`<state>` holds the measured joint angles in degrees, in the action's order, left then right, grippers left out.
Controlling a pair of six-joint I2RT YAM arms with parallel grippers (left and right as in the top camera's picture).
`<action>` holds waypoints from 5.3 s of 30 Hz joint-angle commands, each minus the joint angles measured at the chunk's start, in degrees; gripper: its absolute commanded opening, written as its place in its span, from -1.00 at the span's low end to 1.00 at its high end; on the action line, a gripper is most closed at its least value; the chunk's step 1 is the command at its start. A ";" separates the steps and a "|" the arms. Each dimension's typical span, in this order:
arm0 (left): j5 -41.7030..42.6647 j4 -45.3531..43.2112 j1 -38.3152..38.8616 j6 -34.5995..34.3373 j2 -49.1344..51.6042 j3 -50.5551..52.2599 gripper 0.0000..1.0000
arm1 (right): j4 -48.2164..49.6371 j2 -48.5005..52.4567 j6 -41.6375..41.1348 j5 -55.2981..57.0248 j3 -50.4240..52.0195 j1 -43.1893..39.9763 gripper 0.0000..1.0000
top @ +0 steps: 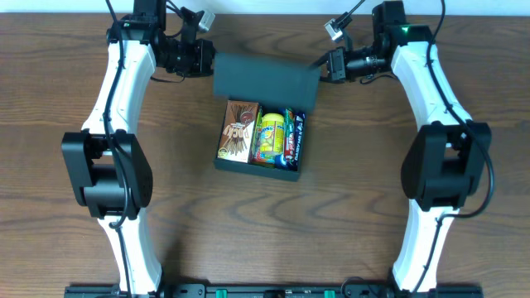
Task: Pack container
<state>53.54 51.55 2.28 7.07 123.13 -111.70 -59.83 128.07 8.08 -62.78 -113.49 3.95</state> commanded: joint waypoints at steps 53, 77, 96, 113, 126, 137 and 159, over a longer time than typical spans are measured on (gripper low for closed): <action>-21.20 13.94 19.96 19.65 -6.27 13.40 -0.88 | 9.29 -70.62 -24.63 30.95 64.61 13.62 -0.97; -21.35 14.23 20.79 18.58 -6.27 13.40 -0.88 | 59.34 -53.62 -45.70 45.44 85.99 28.13 -0.97; -21.35 14.23 20.79 18.58 -6.27 13.40 -0.88 | 60.76 -51.98 -47.89 55.23 85.96 25.81 -0.97; -21.11 9.79 20.79 18.38 -6.25 20.55 -0.88 | 60.72 -53.86 -47.65 44.83 85.96 28.48 -0.97; -20.92 9.25 20.79 18.16 -6.25 20.85 -0.89 | 62.73 -52.00 -50.51 61.79 85.96 34.93 -0.97; -20.90 9.53 20.79 17.70 -6.27 20.85 -0.88 | 72.70 -43.87 -52.22 62.03 85.90 34.93 -0.97; -25.68 18.43 20.63 7.54 -46.77 29.62 -0.89 | 29.03 -98.09 -40.98 53.11 85.33 34.93 -0.97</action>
<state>29.08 70.26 22.90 17.52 81.52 -87.50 -28.51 34.37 -34.94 -9.26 -27.79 38.83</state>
